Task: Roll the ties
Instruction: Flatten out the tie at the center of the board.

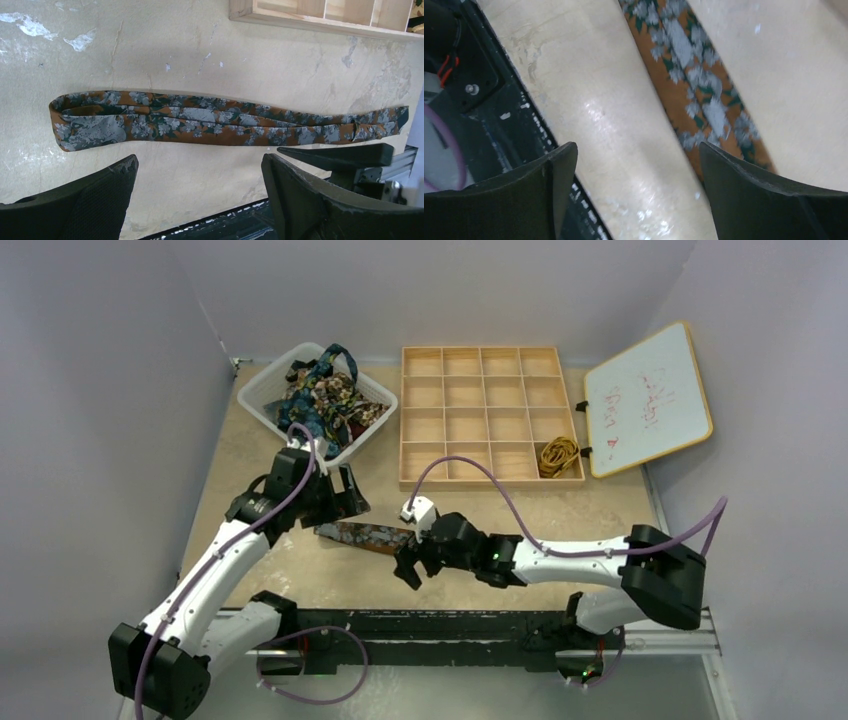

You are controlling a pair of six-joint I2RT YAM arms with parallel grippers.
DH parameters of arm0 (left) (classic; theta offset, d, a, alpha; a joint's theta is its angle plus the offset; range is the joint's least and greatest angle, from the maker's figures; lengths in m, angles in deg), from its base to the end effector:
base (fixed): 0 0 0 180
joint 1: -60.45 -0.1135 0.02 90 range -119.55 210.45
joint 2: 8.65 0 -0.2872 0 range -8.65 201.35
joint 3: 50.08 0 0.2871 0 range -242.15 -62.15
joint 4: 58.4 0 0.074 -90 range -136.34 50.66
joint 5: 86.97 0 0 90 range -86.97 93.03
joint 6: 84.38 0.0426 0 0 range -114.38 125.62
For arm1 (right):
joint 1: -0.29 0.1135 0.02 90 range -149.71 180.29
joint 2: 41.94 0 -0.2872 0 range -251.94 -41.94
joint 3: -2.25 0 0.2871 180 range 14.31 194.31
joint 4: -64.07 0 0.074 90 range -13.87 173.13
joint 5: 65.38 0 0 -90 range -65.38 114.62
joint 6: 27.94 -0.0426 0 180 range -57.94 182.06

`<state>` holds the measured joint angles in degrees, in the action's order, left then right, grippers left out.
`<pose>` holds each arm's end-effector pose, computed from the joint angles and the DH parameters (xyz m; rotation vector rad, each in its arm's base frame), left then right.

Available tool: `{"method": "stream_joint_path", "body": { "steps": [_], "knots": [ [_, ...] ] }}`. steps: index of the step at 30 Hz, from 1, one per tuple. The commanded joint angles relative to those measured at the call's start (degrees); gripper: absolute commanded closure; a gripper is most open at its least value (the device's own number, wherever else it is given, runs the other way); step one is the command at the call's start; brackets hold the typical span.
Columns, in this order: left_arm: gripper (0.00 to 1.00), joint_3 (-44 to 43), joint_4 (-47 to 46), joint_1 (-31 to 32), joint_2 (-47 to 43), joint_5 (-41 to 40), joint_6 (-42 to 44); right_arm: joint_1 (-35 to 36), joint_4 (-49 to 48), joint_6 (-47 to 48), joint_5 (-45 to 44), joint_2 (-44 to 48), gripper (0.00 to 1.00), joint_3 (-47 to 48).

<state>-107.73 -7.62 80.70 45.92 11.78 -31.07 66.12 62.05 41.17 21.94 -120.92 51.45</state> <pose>0.2026 -0.0816 0.2771 -0.2831 2.4754 -0.6268 0.1318 0.2888 0.1985 -0.8032 2.0224 0.8649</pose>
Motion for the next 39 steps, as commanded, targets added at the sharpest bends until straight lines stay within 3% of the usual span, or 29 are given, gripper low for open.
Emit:
{"method": "stream_joint_path", "body": {
  "steps": [1, 6, 11, 17, 25, 34, 39],
  "knots": [
    [0.08, 0.4, 0.0, -0.5, 0.5, -1.8, -2.1, 0.9, -8.4, 18.5, -4.1, -3.2, 0.03, 3.6],
    [0.06, 1.3, 1.0, -0.6, 0.3, -5.3, -5.6, 0.9, -5.4, 25.9, -0.2, -11.9, 0.01, 9.4],
    [0.04, 2.1, -0.2, -3.0, 2.4, -4.9, -6.8, 0.5, -8.5, 29.6, 0.6, -16.9, 0.01, 9.6],
    [0.04, 2.4, -2.8, -10.4, 4.7, -0.4, -5.9, -3.9, -9.8, 31.5, 3.2, -17.8, 0.01, 10.5],
    [0.04, 5.9, -6.7, -18.8, 4.7, 5.7, -6.3, -7.9, -4.6, 33.2, 13.1, -20.4, 0.02, 14.3],
    [0.05, 11.0, -9.5, -20.2, 2.5, 8.0, -8.8, -7.7, -5.2, 32.7, 16.8, -21.0, 0.04, 11.7],
    [0.05, 12.6, -9.5, -20.2, 1.6, 6.8, -9.7, -7.8, -4.0, 32.3, 17.0, -22.3, 0.11, 12.8]
  ]
}}
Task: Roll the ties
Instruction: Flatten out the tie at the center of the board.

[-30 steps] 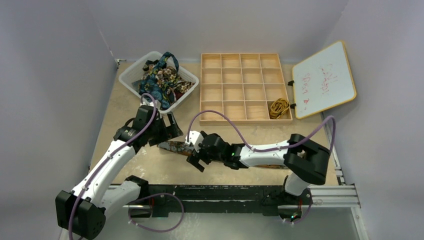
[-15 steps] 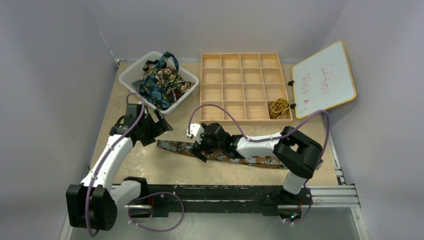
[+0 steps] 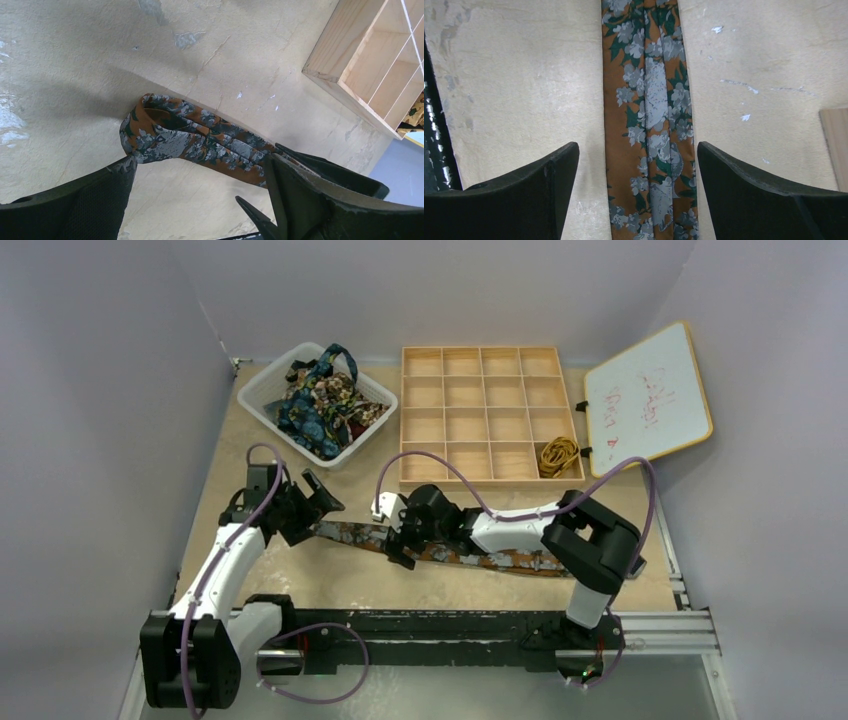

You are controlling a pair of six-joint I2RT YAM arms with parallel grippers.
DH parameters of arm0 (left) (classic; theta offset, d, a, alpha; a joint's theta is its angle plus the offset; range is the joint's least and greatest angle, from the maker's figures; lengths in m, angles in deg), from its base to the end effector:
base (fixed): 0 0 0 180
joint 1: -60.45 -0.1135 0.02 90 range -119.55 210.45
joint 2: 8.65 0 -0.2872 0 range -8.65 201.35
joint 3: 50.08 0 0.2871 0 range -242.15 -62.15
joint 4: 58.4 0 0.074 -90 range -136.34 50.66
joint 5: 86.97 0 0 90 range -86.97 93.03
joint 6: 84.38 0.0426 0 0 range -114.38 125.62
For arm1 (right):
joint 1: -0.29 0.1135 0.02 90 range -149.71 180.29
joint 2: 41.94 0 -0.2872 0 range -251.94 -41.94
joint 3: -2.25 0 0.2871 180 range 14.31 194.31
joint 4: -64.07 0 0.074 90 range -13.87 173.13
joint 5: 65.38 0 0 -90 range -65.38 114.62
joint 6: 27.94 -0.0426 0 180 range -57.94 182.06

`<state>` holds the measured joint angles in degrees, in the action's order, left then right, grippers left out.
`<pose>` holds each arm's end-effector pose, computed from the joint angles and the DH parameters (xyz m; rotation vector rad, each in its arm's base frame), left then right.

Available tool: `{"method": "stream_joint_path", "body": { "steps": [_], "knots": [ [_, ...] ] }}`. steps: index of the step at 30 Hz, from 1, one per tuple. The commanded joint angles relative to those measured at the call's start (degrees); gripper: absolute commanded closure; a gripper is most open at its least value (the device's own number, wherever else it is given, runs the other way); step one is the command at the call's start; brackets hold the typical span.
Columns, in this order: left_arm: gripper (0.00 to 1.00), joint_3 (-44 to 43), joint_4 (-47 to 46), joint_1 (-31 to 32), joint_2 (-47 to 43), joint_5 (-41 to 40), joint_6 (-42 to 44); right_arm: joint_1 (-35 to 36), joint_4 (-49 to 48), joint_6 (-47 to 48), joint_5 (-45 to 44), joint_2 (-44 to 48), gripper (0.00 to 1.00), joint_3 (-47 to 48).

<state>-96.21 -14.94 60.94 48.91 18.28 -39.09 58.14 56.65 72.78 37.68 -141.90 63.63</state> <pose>0.2134 -0.0130 0.2048 -0.8778 2.4535 -0.6383 0.2010 0.3378 0.1576 -1.3452 1.7231 0.7207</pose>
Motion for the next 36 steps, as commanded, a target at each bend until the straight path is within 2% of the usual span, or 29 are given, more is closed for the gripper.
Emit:
{"method": "stream_joint_path", "body": {
  "steps": [1, 7, 11, 15, 19, 22, 26, 31, 36],
  "knots": [
    [0.05, 1.4, -2.2, -0.5, -1.5, 0.1, -1.8, 0.2, 1.5, 0.2, 0.8, -1.7, 0.12, 0.9],
    [0.05, 1.6, -1.4, -0.4, -2.1, -0.6, -1.8, 0.2, 3.2, 0.7, -0.1, -4.1, 0.19, 2.9],
    [0.05, 0.6, -0.3, -0.4, -2.4, -1.5, -1.2, 0.2, 5.3, 0.9, -1.0, -5.0, 0.32, 4.4],
    [0.05, -1.2, 0.9, -0.4, -2.4, -2.9, -0.8, 0.2, 7.4, 3.0, -2.0, -5.3, 0.50, 5.5],
    [0.06, -2.5, 1.8, -0.4, -2.8, -4.2, -0.6, 0.2, 11.1, 6.5, 2.2, -4.7, 0.61, 6.0],
    [0.06, -3.2, 2.2, -0.4, -3.2, -4.3, -0.5, 0.2, 15.2, 9.5, 6.0, -3.6, 0.63, 5.9],
    [0.06, -3.4, 2.8, -0.5, -3.2, -3.8, -0.5, -0.8, 25.5, 15.6, 9.7, -2.8, 0.68, 5.8],
    [0.06, -2.0, 2.0, -0.4, -3.1, -2.4, -1.0, -5.0, 28.6, 18.3, 15.4, -1.3, 0.70, 7.2],
    [0.06, -0.4, 0.4, -0.4, -2.5, 0.5, -1.7, -6.8, 31.8, 21.4, 15.7, -5.0, 0.78, 11.4]
  ]
}}
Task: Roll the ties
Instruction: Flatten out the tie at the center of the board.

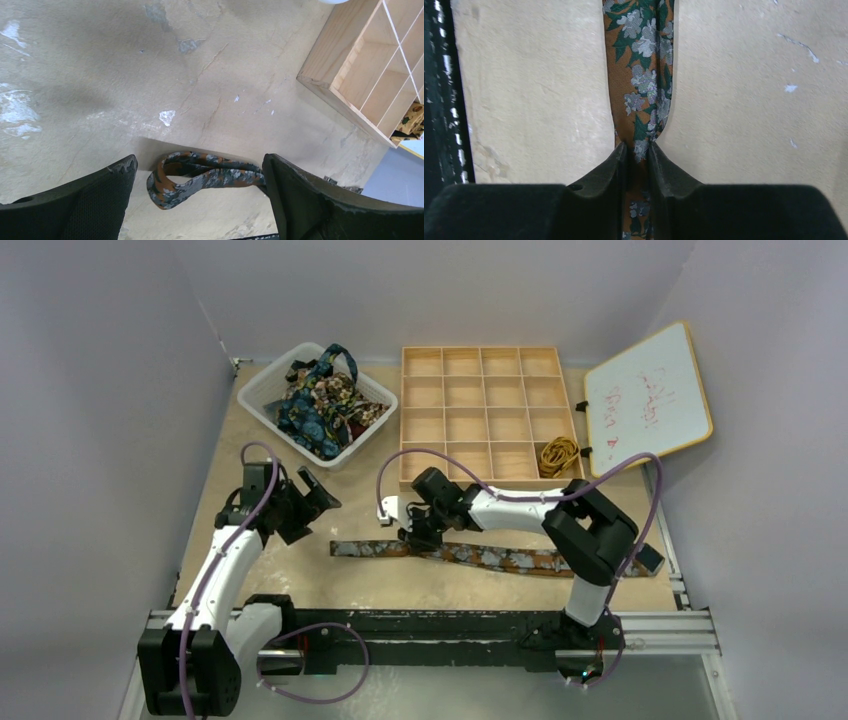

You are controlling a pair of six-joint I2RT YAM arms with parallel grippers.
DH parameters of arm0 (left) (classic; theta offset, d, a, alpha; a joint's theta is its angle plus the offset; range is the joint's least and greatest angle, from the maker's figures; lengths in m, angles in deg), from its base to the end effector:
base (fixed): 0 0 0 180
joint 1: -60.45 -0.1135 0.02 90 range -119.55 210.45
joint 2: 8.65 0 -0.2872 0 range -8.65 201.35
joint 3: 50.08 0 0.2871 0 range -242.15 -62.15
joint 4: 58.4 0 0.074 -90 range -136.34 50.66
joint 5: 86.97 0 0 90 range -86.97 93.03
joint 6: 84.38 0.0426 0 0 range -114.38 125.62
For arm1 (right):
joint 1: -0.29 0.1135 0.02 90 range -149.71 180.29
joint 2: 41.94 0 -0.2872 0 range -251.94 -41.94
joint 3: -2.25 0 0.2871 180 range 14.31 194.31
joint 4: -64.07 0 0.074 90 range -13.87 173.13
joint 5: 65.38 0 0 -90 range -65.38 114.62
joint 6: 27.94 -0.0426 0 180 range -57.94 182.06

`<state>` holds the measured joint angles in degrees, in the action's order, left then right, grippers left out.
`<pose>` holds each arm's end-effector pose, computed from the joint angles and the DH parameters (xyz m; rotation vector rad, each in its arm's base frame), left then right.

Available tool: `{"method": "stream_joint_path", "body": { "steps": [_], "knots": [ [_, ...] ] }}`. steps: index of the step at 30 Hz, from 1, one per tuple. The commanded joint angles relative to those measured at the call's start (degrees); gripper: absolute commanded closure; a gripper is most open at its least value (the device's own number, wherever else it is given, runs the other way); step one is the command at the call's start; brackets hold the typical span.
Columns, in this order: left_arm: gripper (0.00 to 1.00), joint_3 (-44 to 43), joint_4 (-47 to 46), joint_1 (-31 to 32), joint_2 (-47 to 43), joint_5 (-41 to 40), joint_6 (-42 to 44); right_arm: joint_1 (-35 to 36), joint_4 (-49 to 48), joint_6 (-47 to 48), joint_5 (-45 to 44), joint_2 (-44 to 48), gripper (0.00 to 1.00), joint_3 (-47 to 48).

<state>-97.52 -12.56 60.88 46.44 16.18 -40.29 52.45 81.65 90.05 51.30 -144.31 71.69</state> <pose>0.2088 -0.0113 0.2180 -0.9060 2.4151 -0.6077 0.2265 0.3227 0.1515 -1.7443 1.7480 0.7554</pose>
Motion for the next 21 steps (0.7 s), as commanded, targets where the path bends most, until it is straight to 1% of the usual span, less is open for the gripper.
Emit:
{"method": "stream_joint_path", "body": {
  "steps": [1, 3, 6, 8, 9, 10, 11, 12, 13, 14, 15, 17, 18, 19, 20, 21],
  "knots": [
    [0.07, 1.1, -2.0, -0.4, -0.1, 2.9, -0.5, -1.6, 7.1, 4.1, 1.6, -3.8, 0.78, 3.7],
    [0.07, 1.5, -2.1, -0.3, -0.2, 3.2, -0.6, -2.6, 9.0, 4.1, 1.5, -5.7, 0.79, 5.8],
    [0.07, 1.8, -2.2, -0.3, 0.0, 3.4, -0.3, -3.1, 10.8, 4.0, 2.6, -6.4, 0.76, 7.5],
    [0.07, 1.8, -2.1, -0.3, 0.1, 3.4, -0.1, -3.1, 10.0, 2.8, 1.5, -5.2, 0.65, 8.0],
    [0.07, 1.7, -2.0, -0.3, 0.1, 3.3, 0.0, -3.2, 9.2, 0.9, 1.3, -4.1, 0.62, 8.3],
    [0.07, 1.5, -2.0, -0.3, 0.1, 3.4, 0.2, -3.1, 8.4, -1.2, 2.0, -3.1, 0.56, 8.3],
    [0.07, 1.3, -2.0, -0.3, 0.0, 3.5, 0.5, -3.2, 6.9, -4.1, 0.9, -0.6, 0.49, 7.9],
    [0.07, 1.1, -2.2, -0.3, 0.0, 3.8, 0.9, -3.2, 3.5, -7.0, -1.4, 2.2, 0.44, 6.9],
    [0.07, 0.8, -2.3, -0.3, -0.1, 4.3, 1.4, -3.2, 0.2, -10.6, -3.8, 5.2, 0.25, 5.1],
    [0.07, 0.6, -2.6, -0.3, -0.3, 5.0, 1.9, -3.2, -3.2, -14.2, -7.4, 8.2, 0.08, 2.9],
    [0.07, 0.5, -3.1, -0.3, -0.5, 5.8, 2.6, -3.1, -6.5, -16.7, -11.5, 11.3, 0.05, 1.0],
    [0.07, 0.5, -4.4, -0.4, -1.0, 7.8, 4.1, -3.3, -11.5, -29.9, -21.4, 17.6, 0.01, -2.8],
    [0.07, 0.5, -5.1, -0.3, -1.2, 9.0, 4.8, -3.3, -13.6, -36.9, -28.8, 20.7, 0.01, -5.1],
    [0.07, 0.5, -6.6, -0.3, -1.3, 11.4, 5.7, -3.8, -13.5, -45.7, -36.6, 23.3, 0.01, -7.2],
    [0.07, 0.6, -7.6, -0.3, -1.3, 12.7, 6.3, -4.5, -10.9, -54.8, -43.0, 25.7, 0.01, -7.8],
    [0.07, 0.6, -9.4, -0.3, -1.0, 15.8, 7.1, -5.6, -7.2, -63.5, -47.8, 27.8, 0.01, -8.7]
  ]
}}
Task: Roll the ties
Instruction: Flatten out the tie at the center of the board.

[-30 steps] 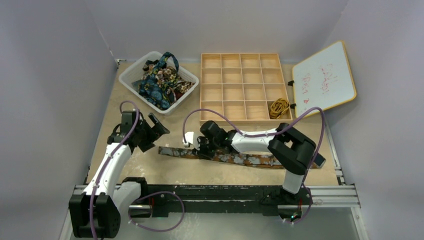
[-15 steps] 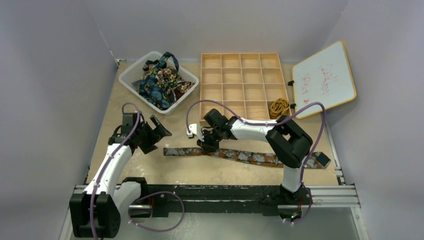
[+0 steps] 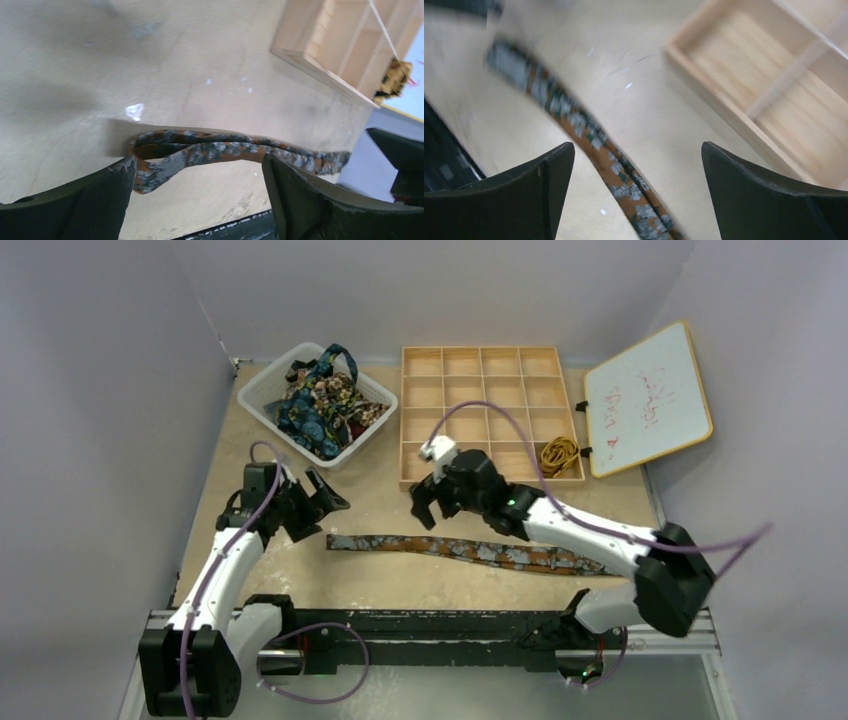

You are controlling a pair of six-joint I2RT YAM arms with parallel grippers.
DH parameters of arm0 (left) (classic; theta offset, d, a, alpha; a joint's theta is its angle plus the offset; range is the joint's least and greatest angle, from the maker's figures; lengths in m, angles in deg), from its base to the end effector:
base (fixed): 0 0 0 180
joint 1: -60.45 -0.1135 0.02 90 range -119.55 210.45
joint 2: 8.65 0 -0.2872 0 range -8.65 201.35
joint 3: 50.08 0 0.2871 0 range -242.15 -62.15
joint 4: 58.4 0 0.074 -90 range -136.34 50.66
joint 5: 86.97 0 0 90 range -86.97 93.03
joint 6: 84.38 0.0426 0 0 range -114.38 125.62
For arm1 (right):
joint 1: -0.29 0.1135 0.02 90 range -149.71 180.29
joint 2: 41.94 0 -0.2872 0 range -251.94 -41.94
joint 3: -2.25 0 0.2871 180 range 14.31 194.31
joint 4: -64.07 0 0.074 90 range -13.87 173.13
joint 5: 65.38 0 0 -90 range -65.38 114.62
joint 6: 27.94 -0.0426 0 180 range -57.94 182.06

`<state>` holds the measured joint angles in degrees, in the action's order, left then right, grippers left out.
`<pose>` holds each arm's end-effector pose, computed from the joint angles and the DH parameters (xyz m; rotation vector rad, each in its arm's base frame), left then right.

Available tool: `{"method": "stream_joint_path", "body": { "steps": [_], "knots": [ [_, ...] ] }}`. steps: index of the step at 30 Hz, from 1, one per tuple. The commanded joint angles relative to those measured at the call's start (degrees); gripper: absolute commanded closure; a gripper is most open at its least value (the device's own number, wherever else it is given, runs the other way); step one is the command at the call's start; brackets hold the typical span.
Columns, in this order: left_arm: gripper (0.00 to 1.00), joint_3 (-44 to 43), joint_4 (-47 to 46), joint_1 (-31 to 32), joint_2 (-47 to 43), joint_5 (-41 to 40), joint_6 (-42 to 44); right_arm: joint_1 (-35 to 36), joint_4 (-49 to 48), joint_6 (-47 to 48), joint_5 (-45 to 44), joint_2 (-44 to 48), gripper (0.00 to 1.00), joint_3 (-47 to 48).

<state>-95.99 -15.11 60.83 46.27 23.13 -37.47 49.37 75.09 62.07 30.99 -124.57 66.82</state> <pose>0.2081 -0.0160 0.2134 -0.7873 2.4386 -0.7445 0.2308 0.2734 0.2528 -0.9514 1.9149 0.6301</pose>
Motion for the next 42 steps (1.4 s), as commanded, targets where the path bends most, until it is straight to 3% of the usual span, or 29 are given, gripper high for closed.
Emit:
{"method": "stream_joint_path", "body": {
  "steps": [1, 5, 11, 14, 17, 22, 42],
  "knots": [
    [0.08, -1.0, -8.4, -0.3, -0.4, 11.4, 4.7, -3.6, 4.4, -44.3, -31.0, 10.7, 0.01, -5.1],
    [0.08, -1.6, -12.6, 0.8, 1.4, 18.6, 6.8, -6.8, 21.4, -71.0, -40.9, 17.3, 0.01, -10.2],
    [0.08, -6.2, -13.5, 11.9, 6.2, 17.8, 10.4, -19.8, 32.2, -81.1, -43.0, 23.1, 0.01, -13.5],
    [0.08, -7.9, -15.2, 17.4, 8.1, 18.5, 12.3, -31.5, 30.8, -76.2, -38.4, 26.5, 0.01, -15.9],
    [0.09, -9.7, -16.3, 22.2, 9.8, 17.6, 14.1, -36.4, 31.9, -77.2, -36.3, 28.6, 0.01, -17.7],
    [0.09, -10.8, -17.5, 26.2, 10.7, 16.5, 14.5, -38.5, 34.9, -81.0, -38.0, 30.8, 0.01, -19.7],
    [0.09, -9.5, -15.4, 26.7, 9.5, 12.8, 14.1, -40.2, 28.3, -84.1, -28.9, 24.2, 0.03, -25.0]
  ]
}}
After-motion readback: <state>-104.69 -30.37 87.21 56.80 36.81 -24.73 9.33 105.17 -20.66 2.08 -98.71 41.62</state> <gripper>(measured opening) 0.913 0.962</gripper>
